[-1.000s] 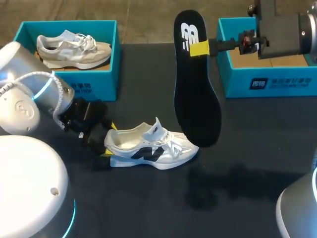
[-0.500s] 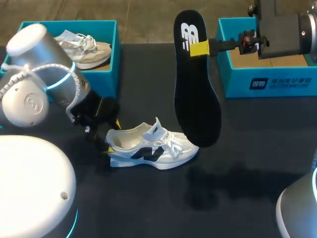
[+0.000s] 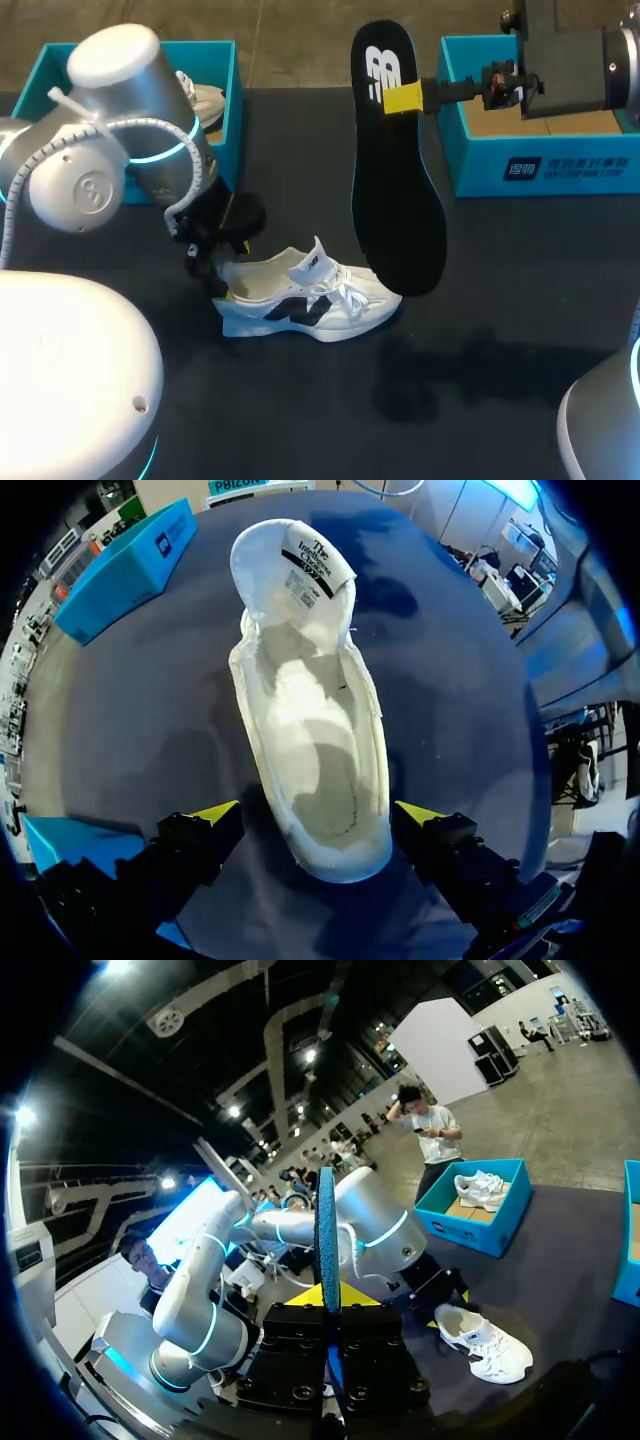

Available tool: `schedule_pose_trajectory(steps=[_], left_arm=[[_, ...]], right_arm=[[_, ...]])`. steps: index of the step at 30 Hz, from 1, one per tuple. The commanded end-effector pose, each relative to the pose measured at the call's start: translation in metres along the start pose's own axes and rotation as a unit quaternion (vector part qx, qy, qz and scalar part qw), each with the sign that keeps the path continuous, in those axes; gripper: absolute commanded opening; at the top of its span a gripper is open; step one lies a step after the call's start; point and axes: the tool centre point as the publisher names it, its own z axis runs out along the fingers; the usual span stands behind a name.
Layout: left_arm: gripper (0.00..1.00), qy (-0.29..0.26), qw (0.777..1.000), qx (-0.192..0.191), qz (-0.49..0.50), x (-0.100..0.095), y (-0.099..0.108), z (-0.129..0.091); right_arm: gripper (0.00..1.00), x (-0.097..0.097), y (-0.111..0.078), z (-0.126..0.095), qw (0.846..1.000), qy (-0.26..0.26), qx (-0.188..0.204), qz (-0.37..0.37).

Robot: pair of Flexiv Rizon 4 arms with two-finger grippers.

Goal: Take the shoe out of the shoebox, open the shoe tongue, remove and reinsert the insole, then place the shoe into the shoebox

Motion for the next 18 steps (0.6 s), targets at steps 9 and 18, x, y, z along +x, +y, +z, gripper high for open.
schedule_pose_trajectory(steps=[9, 18], left_arm=[[1.0, -0.004, 0.999, -0.039, 0.001, 0.0007, -0.0062, -0.0102], [1.0, -0.007, 0.999, -0.04, 0.003, 0.002, -0.0094, -0.0111]], right_arm=[[0.0, -0.0012, 0.0036, 0.0048, 1.0, 0.0, 0.003, 0.001], [0.0, -0.0012, 0.0036, 0.0048, 1.0, 0.0, 0.003, 0.001]])
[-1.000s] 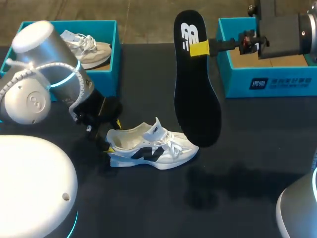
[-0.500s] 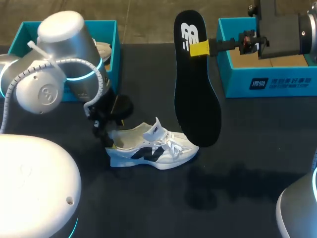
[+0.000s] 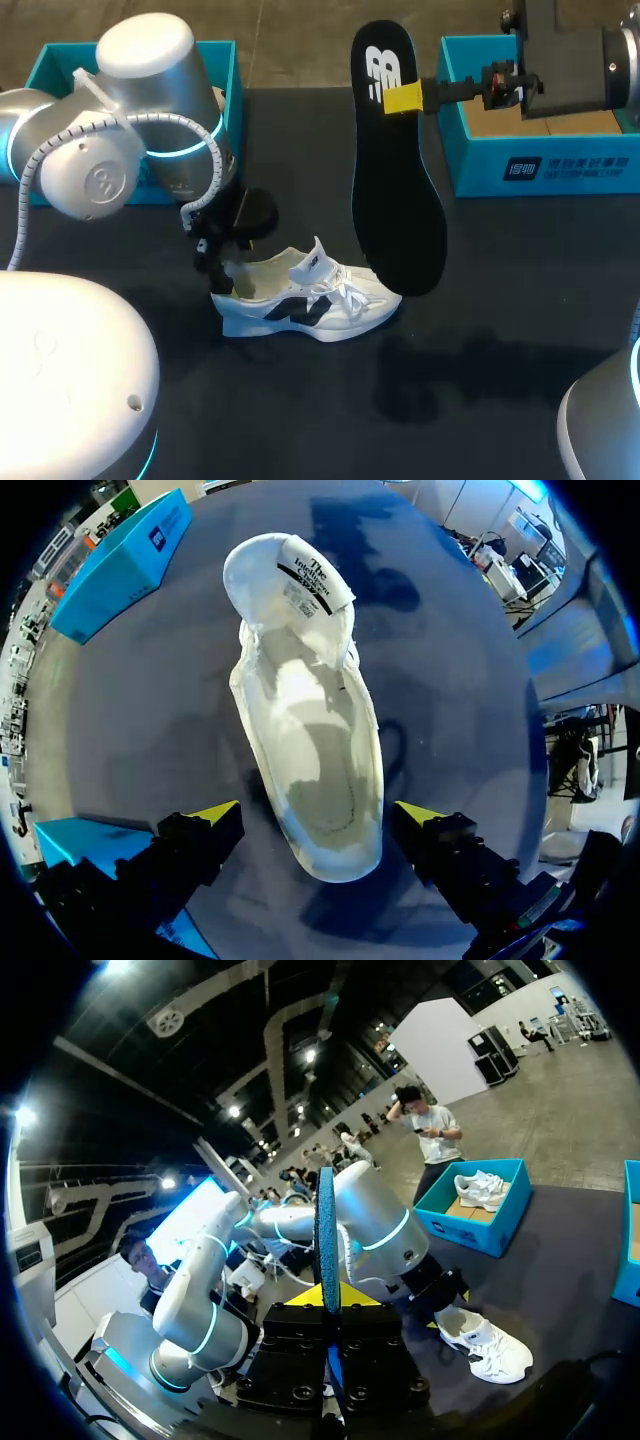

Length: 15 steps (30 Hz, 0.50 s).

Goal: Take the shoe out of the shoebox, open the shoe tongue, remove and reinsert the insole, then place the shoe into the shoebox

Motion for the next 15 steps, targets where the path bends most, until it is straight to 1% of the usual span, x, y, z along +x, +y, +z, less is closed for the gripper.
schedule_pose_trajectory(steps=[1, 10, 15], left_arm=[[1.0, -0.003, 1.0, -0.002, 0.0, 0.0018, -0.0005, -0.0003], [1.0, -0.008, 1.0, 0.002, -0.005, 0.0028, -0.0012, -0.0001], [1.0, -0.013, 1.0, 0.01, -0.011, -0.0029, -0.0071, 0.0001]], right_arm=[[0.0, -0.0012, 0.0036, 0.0048, 1.0, 0.0, 0.003, 0.001], [0.0, -0.0012, 0.0036, 0.0048, 1.0, 0.0, 0.003, 0.001], [0.0, -0.0012, 0.0036, 0.0048, 1.0, 0.0, 0.003, 0.001]])
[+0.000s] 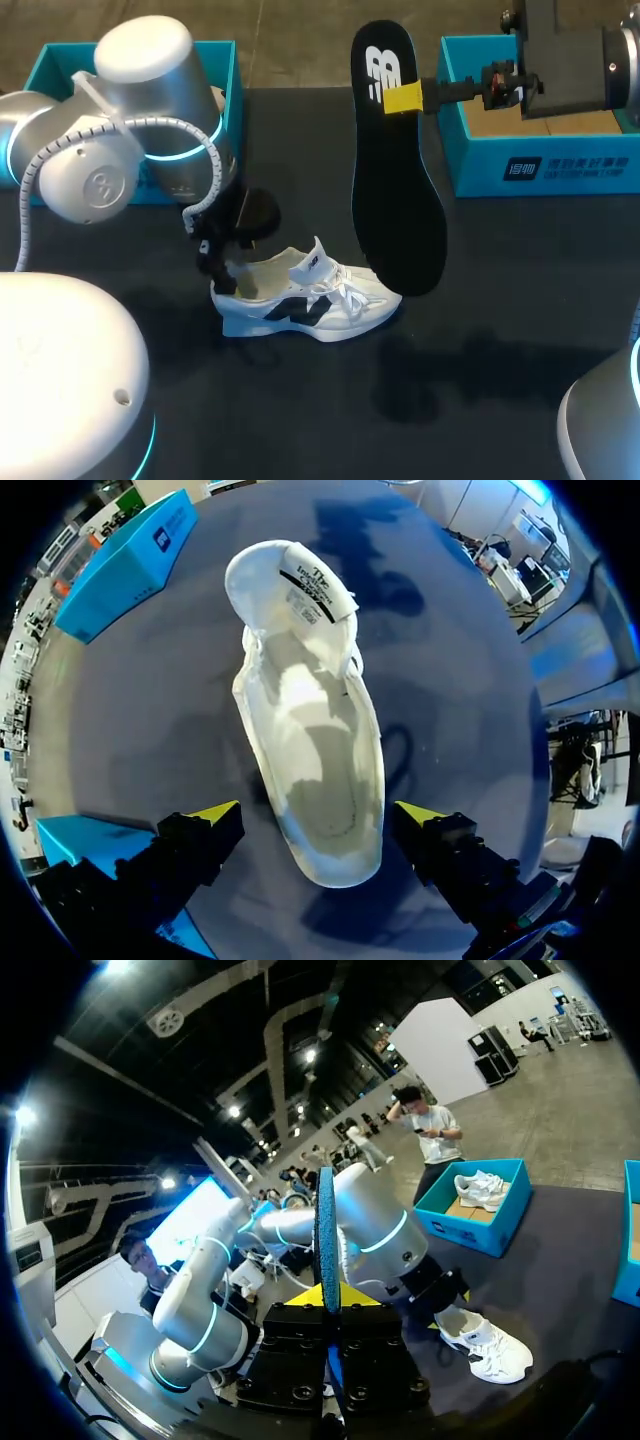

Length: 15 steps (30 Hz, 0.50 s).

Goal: Take the shoe out of the shoebox, open the shoe tongue, remove and reinsert the insole, then place the shoe into the shoebox

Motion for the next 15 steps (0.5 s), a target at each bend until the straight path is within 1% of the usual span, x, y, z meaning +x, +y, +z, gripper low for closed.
schedule_pose_trajectory(steps=[1, 7, 15], left_arm=[[1.0, 0.0, 1.0, 0.005, 0.001, -0.002, -0.005, 0.001], [1.0, 0.0, 1.0, 0.018, 0.004, -0.011, -0.018, 0.003], [1.0, -0.004, 0.998, 0.056, -0.003, -0.032, -0.036, 0.014]], right_arm=[[0.0, -0.001, 0.004, 0.005, 1.0, 0.0, 0.003, 0.001], [0.0, -0.001, 0.004, 0.005, 1.0, 0.0, 0.003, 0.001], [0.0, -0.001, 0.004, 0.005, 1.0, 0.0, 0.003, 0.001]])
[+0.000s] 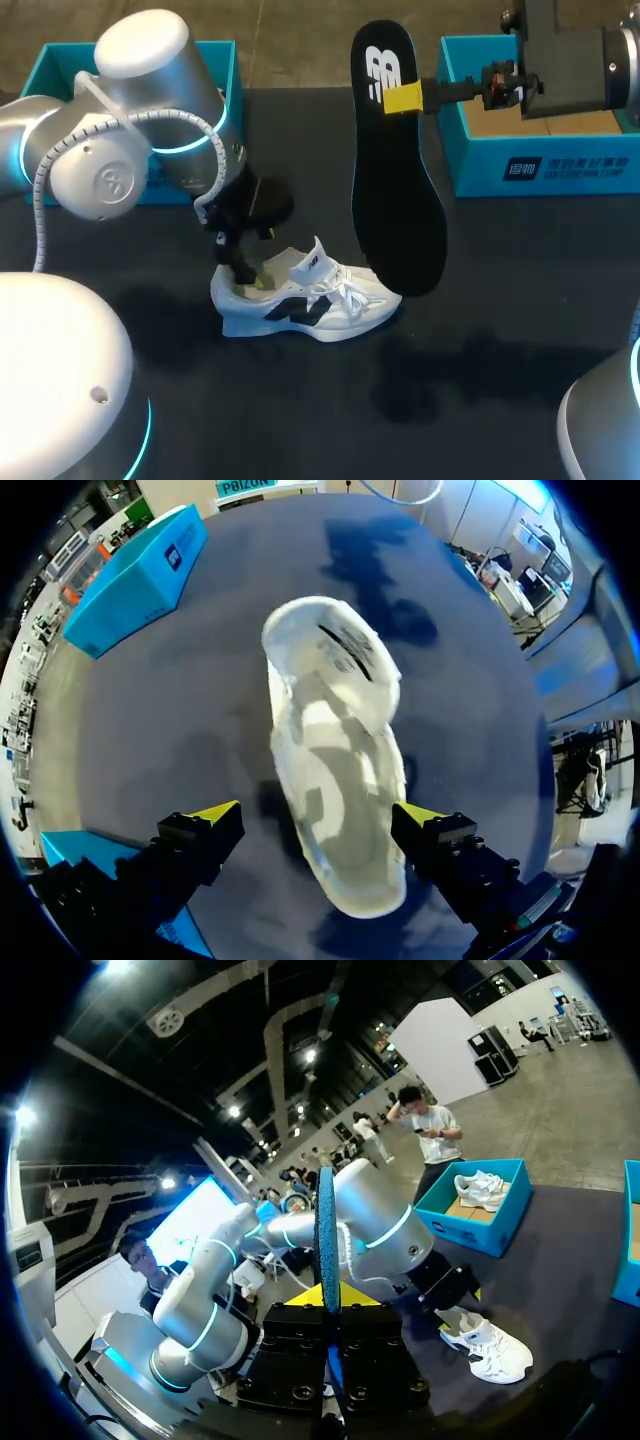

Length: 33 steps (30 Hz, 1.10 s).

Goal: Take the shoe out of the shoebox, open the shoe tongue, remove and reinsert the insole, then place the shoe into the shoebox

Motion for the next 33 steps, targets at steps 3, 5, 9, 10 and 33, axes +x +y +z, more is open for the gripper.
schedule_pose_trajectory(steps=[3, 5, 9, 10, 33], left_arm=[[1.0, 0.009, 1.0, 0.015, -0.001, -0.016, -0.01, 0.021], [1.0, 0.008, 1.0, 0.017, -0.002, -0.019, -0.014, 0.025], [1.0, 0.012, 1.0, 0.021, -0.006, -0.025, -0.02, 0.036], [1.0, 0.011, 1.0, 0.021, -0.007, -0.027, -0.02, 0.038], [0.0, 0.039, 0.999, 0.017, 0.004, -0.024, -0.025, 0.058]], right_arm=[[0.0, -0.001, 0.004, 0.005, 1.0, 0.0, 0.003, 0.001], [0.0, -0.001, 0.004, 0.005, 1.0, 0.0, 0.003, 0.001], [0.0, -0.001, 0.004, 0.005, 1.0, 0.0, 0.003, 0.001], [0.0, -0.001, 0.004, 0.005, 1.0, 0.0, 0.003, 0.001], [0.0, -0.001, 0.004, 0.005, 1.0, 0.0, 0.003, 0.001]])
